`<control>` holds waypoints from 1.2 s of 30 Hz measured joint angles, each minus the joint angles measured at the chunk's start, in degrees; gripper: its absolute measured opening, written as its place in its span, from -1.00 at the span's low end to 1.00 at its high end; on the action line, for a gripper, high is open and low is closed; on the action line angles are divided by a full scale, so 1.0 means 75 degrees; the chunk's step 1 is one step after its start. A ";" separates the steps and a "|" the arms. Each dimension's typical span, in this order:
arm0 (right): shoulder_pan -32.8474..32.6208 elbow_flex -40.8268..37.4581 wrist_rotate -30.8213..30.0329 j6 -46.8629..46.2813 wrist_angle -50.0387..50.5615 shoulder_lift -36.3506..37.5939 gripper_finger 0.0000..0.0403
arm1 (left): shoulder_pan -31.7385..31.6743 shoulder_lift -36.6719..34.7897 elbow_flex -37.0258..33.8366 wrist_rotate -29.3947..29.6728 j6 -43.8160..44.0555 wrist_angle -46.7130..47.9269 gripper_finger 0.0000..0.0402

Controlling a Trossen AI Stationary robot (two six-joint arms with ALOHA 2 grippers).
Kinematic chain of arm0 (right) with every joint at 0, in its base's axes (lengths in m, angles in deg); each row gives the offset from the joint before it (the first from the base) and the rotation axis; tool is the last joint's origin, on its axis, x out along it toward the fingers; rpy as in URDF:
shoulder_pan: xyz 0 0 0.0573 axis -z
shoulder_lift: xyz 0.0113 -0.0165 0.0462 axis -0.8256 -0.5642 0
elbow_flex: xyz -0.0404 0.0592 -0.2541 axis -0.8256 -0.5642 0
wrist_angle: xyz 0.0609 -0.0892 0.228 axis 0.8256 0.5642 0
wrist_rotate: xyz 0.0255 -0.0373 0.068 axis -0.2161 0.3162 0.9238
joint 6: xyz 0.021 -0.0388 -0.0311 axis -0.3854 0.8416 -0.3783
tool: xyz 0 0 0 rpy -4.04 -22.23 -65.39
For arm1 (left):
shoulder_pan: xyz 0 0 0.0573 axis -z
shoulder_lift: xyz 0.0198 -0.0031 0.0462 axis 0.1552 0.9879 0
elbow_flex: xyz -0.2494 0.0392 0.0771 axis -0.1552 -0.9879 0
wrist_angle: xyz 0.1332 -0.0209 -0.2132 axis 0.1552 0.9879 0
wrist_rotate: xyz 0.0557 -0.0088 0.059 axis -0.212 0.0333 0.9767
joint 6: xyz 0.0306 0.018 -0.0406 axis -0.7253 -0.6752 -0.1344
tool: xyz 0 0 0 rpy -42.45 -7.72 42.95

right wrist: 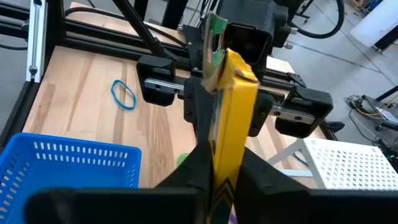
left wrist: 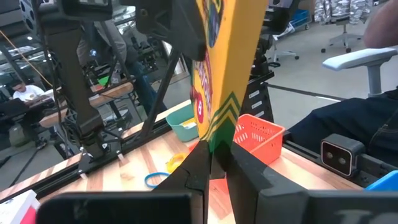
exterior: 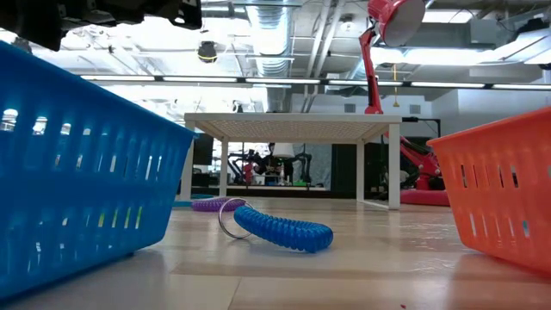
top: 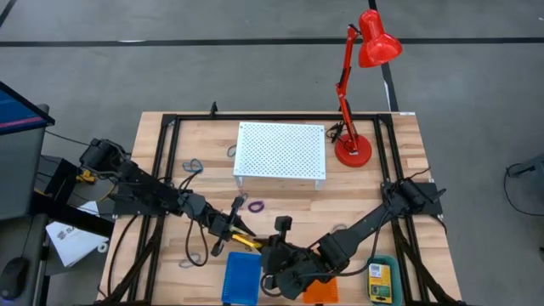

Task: Pick & Place Office Desk Supplies
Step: Put the yellow crayon box into the green bin

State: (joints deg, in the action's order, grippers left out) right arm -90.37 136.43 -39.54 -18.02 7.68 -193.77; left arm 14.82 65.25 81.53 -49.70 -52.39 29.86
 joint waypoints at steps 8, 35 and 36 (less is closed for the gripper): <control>-0.0062 0.0052 -0.0578 0.0165 0.0098 -0.0015 -0.83 | 0.0066 -0.0009 0.0009 0.0065 0.0087 -0.0061 -0.69; -0.1370 0.1652 0.1776 -0.7590 0.7189 0.0224 -0.86 | 0.0096 -0.1084 -0.0003 0.0393 0.0146 0.1275 -0.33; -0.1374 0.1525 0.2003 -0.7844 0.7192 0.0227 -0.86 | 0.0096 -0.1084 -0.0003 0.0393 0.0146 0.1325 -0.33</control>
State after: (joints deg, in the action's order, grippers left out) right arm -100.67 147.87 -24.52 -76.85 61.62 -192.07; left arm 15.54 57.12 81.51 -46.75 -51.30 39.80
